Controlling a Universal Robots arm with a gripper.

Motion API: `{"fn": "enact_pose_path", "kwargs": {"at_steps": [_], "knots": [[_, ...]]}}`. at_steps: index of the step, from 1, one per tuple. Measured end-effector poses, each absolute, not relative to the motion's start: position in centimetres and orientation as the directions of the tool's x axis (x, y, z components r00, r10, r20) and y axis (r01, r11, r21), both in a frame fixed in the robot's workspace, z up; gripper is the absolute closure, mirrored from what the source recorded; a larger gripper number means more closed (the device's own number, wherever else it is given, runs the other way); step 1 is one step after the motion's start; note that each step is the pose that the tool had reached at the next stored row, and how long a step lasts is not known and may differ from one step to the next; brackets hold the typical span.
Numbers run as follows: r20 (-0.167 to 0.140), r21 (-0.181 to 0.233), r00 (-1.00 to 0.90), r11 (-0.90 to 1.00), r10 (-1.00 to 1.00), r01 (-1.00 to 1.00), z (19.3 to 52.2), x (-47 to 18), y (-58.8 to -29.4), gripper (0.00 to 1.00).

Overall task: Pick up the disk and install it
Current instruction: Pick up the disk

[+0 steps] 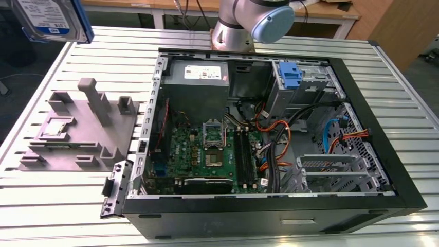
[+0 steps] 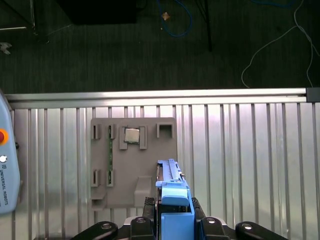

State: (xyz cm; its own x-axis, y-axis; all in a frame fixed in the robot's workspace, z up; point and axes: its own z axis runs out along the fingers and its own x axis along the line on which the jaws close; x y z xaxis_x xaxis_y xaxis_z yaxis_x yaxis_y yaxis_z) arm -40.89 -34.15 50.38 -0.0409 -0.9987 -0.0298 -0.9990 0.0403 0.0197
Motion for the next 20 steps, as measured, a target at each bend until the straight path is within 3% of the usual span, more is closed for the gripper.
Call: {"fn": "enact_pose_path", "kwargs": {"at_steps": [20], "knots": [[-0.030,0.020,-0.041,0.040,-0.999,-0.999,50.38,-39.93,-34.15,0.64]]}}
